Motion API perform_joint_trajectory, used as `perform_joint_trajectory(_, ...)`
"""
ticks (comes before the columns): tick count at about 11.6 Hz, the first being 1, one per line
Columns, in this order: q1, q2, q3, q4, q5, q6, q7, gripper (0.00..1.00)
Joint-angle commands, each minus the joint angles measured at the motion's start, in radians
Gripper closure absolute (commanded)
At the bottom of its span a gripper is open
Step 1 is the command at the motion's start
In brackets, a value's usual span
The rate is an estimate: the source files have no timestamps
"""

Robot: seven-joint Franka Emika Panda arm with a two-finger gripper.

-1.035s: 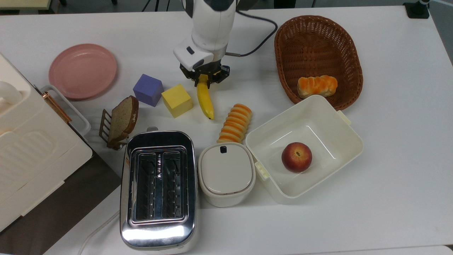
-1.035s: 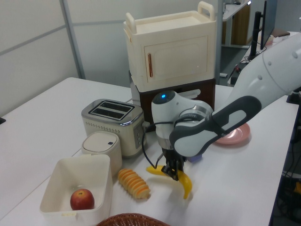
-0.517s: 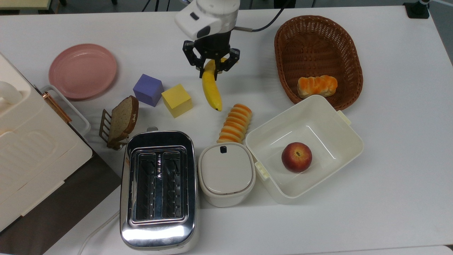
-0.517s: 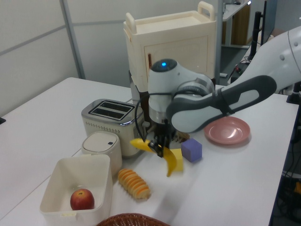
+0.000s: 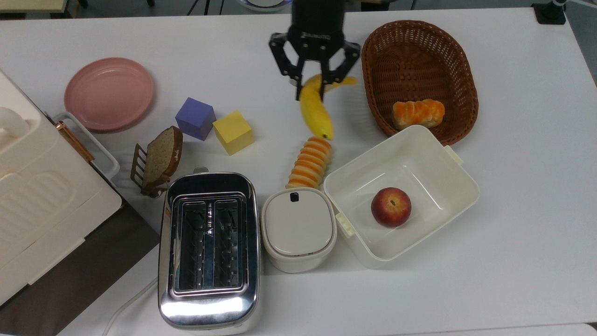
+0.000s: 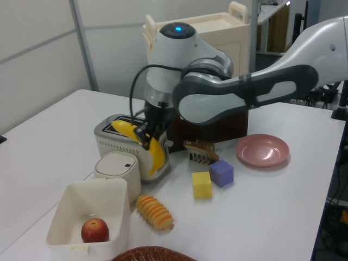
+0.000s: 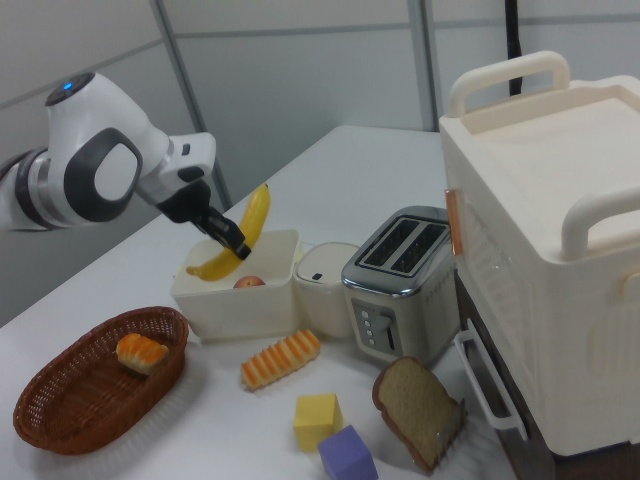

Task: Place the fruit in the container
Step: 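Carry the hanging banana over the white container beside the apple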

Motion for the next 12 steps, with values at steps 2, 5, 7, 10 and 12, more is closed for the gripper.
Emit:
perform_joint_trajectory(2,0.063,0.200,0.027,0.191,-0.025,-0.039,0.050,0.86)
perform_joint_trajectory(5,0.082,0.269,0.027,0.256,-0.030,-0.026,0.056,0.86)
perform_joint_trajectory(7,0.083,0.291,0.027,0.284,-0.030,0.012,0.056,0.86)
perform_joint_trajectory(10,0.083,0.314,0.027,0.279,-0.050,0.079,0.059,0.86)
perform_joint_trajectory(12,0.083,0.346,0.027,0.279,-0.089,0.142,0.087,0.86)
